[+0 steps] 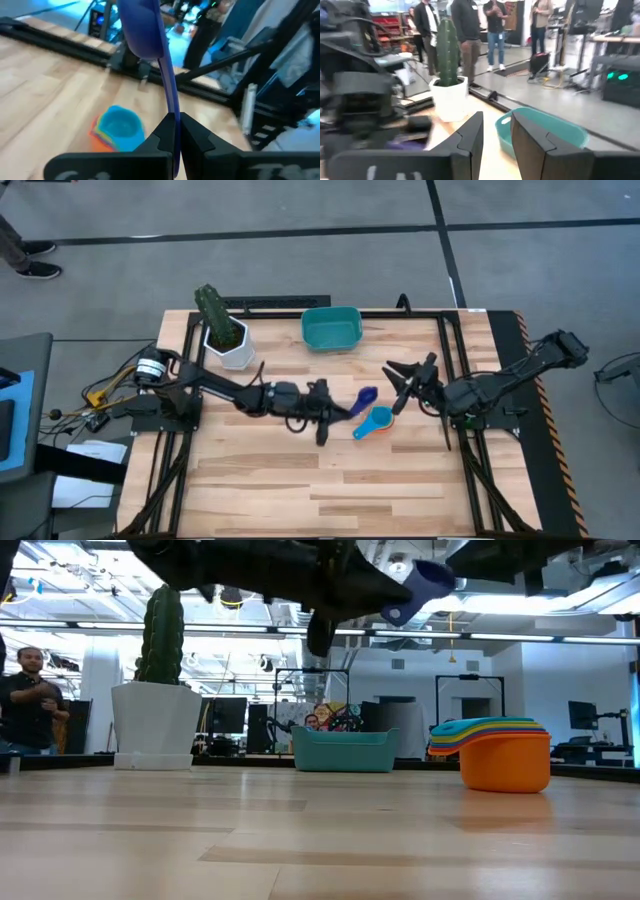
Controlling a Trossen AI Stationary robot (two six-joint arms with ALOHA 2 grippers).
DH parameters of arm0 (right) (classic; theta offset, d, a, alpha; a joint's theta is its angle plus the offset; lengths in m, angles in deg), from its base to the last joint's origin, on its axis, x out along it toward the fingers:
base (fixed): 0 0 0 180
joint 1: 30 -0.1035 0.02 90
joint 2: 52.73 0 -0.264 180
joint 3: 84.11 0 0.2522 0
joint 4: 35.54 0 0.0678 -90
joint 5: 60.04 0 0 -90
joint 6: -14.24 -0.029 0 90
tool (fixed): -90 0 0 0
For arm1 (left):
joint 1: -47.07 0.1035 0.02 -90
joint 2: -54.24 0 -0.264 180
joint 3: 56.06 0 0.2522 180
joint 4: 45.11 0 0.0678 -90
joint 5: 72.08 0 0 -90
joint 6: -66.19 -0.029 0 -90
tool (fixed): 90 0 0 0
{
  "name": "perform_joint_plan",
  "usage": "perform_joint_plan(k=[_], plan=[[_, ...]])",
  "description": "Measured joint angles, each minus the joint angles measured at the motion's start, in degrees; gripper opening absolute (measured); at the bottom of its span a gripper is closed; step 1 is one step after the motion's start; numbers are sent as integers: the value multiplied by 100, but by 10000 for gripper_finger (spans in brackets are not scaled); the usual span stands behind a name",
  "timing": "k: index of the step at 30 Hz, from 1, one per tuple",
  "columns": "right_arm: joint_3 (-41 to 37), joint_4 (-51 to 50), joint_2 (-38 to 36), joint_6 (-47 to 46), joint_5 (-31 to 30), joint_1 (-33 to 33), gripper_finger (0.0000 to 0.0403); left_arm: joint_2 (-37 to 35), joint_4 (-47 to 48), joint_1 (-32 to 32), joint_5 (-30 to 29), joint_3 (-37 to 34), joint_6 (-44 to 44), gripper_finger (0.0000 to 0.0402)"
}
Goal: Nest measuring cups in basket
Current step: Stack the dark blue measuring cup into the light blue measuring cup
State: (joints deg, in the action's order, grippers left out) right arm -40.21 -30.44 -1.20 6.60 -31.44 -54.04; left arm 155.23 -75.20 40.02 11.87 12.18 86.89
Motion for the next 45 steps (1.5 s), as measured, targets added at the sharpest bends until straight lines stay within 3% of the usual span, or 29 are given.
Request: perform_joint_plan(k=[7, 17, 22, 29, 32, 37, 45], plan=[[-1, 26, -75, 514, -217, -120, 115, 39, -77, -336, -120, -54, 209, 0], [-1, 19, -70, 512, -180, -439, 107, 37, -257, -928, -1075, -49, 273, 0], [-1, 47, -70, 512, -170, -580, 107, 262, -651, -1200, -1081, -41, 577, 0], [-1, 30, -68, 286, -169, -887, 107, 1131, -1762, -1205, -412, -17, 1506, 0], [-1, 29, -68, 212, -169, -1156, 107, 1169, -1760, -1083, -75, -17, 1783, 0], [-1, 51, -68, 204, -173, -1499, 106, 1167, -1733, -681, 1052, -9, 2198, 0], [-1, 94, -68, 103, -184, -1719, 106, 1167, -1360, -101, 1719, 57, 2685, 0]])
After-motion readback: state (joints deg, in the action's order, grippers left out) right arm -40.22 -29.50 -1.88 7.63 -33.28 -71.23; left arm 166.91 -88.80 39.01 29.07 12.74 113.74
